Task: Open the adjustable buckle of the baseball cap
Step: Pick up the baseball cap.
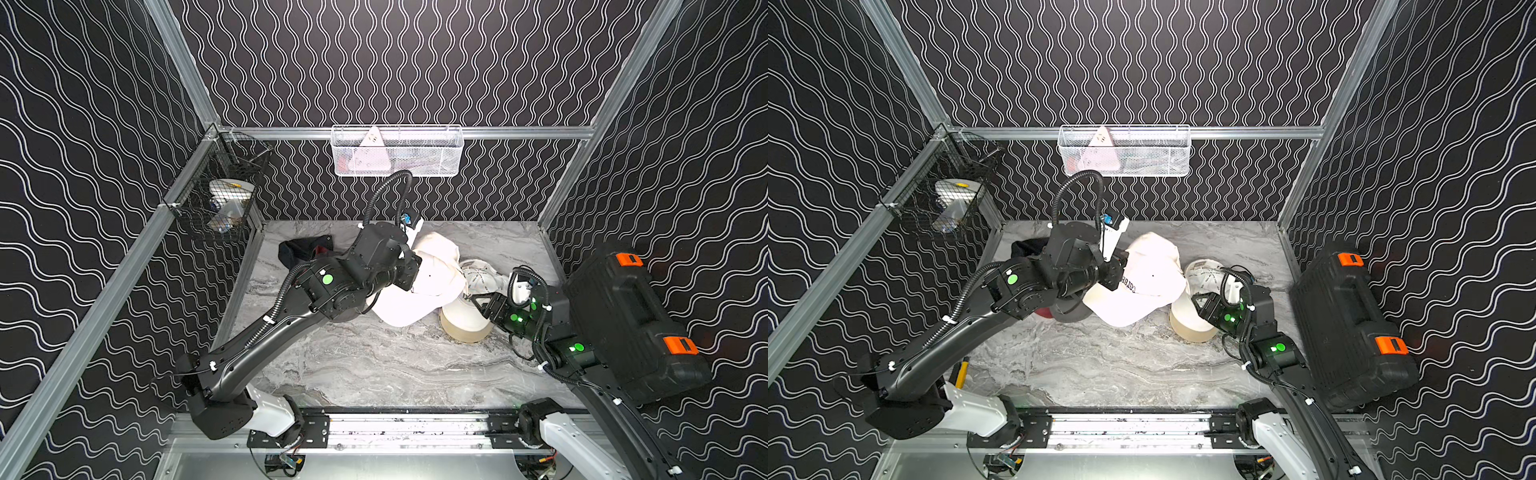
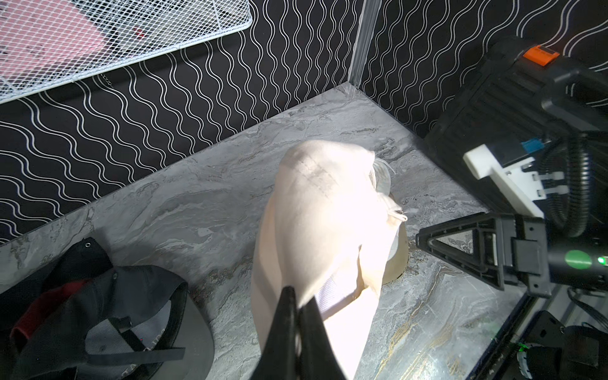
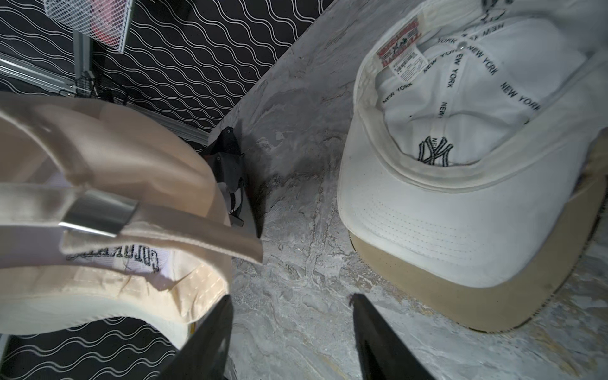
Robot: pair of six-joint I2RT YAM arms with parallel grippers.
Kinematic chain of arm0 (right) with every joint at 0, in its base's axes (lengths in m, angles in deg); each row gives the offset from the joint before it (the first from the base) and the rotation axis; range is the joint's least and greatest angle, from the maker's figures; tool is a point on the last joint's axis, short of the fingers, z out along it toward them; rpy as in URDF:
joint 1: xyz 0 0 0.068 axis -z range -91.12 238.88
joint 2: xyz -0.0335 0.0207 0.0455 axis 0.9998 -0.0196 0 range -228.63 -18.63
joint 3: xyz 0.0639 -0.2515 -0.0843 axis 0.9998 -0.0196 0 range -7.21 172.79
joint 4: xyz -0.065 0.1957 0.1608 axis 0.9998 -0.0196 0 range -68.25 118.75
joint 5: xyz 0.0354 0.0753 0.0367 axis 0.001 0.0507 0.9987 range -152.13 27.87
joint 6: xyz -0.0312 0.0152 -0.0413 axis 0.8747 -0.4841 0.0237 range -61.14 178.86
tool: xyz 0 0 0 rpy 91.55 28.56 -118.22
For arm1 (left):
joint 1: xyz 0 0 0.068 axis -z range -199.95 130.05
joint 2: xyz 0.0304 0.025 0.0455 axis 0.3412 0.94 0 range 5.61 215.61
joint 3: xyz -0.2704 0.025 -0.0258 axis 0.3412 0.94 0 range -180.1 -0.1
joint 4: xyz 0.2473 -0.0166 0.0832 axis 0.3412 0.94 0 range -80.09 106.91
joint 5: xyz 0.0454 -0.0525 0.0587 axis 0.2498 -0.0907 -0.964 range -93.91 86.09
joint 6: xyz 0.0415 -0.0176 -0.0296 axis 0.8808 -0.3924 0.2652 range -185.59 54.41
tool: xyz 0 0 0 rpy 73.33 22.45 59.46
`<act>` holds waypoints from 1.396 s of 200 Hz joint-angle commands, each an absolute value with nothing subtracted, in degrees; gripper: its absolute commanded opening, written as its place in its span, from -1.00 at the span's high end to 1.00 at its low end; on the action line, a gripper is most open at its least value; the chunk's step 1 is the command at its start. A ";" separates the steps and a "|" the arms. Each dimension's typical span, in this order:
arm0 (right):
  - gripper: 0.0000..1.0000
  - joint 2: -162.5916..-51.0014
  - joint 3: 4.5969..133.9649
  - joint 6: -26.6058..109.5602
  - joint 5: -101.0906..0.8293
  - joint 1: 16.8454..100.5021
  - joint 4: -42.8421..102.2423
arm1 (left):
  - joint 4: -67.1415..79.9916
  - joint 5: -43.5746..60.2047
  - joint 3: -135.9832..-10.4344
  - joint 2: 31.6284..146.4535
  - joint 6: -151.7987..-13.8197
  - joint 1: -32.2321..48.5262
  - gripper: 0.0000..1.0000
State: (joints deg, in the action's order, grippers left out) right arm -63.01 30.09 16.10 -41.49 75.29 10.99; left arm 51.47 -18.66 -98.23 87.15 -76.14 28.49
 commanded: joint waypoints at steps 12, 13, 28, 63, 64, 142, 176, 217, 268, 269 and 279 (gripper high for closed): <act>-0.17 -63.28 25.37 8.49 -31.34 77.69 24.44 | 52.55 -18.77 -98.79 85.62 -76.58 28.60 1.00; -0.17 -63.24 25.16 8.32 -31.18 77.79 24.83 | 52.59 -18.77 -98.80 85.61 -76.58 28.58 1.00; -0.17 -63.44 22.96 5.34 -28.76 78.42 29.82 | 53.17 -18.98 -99.06 85.23 -76.49 28.62 1.00; -0.18 -63.69 20.87 1.85 -26.87 78.51 35.81 | 53.54 -18.97 -99.10 84.44 -76.93 28.57 1.00; -0.18 -63.71 20.80 1.66 -26.75 78.51 36.01 | 53.52 -18.91 -99.09 84.40 -76.97 28.57 1.00; -0.17 -62.38 18.56 -1.87 -22.02 78.50 43.22 | 52.98 -18.02 -98.60 84.84 -78.40 28.60 1.00; -0.17 -61.05 17.68 -1.61 -21.61 78.42 43.68 | 52.58 -17.51 -98.49 85.24 -79.07 28.56 1.00; -0.13 -60.87 17.26 -1.06 -21.87 78.33 44.30 | 52.23 -16.07 -98.84 85.52 -80.04 28.57 1.00; -0.04 -61.26 16.26 -2.04 -21.88 77.64 47.04 | 52.02 -15.61 -98.73 85.68 -80.88 28.56 1.00; -0.04 -61.30 16.21 -2.04 -21.92 77.63 47.04 | 51.97 -15.61 -98.72 85.68 -80.92 28.56 1.00; -0.04 -61.28 16.17 -2.05 -22.13 77.34 46.99 | 52.06 -15.69 -98.85 85.92 -80.94 28.56 1.00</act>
